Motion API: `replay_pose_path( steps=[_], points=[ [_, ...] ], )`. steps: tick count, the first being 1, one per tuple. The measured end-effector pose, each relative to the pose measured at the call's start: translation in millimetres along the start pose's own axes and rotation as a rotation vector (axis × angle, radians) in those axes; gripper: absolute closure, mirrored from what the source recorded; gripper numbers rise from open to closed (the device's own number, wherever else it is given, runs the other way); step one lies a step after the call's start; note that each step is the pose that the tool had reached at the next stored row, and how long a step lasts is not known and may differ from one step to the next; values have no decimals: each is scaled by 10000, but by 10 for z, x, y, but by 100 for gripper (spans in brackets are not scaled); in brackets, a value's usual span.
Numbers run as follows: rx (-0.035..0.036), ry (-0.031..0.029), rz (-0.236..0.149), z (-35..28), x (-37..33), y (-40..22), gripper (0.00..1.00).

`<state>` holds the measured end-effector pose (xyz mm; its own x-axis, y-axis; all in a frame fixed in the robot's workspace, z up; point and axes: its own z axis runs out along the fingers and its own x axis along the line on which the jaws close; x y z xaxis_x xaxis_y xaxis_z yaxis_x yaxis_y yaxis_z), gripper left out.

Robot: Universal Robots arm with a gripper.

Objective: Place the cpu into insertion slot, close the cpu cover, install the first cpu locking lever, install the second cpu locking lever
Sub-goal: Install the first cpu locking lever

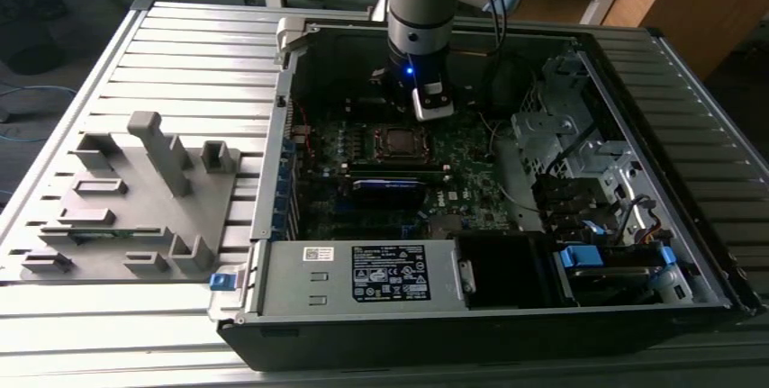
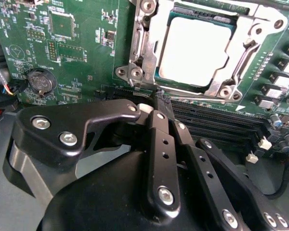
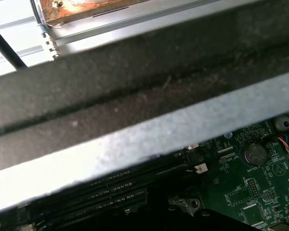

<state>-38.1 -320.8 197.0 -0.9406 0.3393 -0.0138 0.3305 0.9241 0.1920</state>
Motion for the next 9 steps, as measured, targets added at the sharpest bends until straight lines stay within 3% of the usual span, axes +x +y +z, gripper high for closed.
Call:
replay_pose_path(
  steps=[9],
  points=[
    [-3,-1,0,-40,-1,8,90]
  ],
)
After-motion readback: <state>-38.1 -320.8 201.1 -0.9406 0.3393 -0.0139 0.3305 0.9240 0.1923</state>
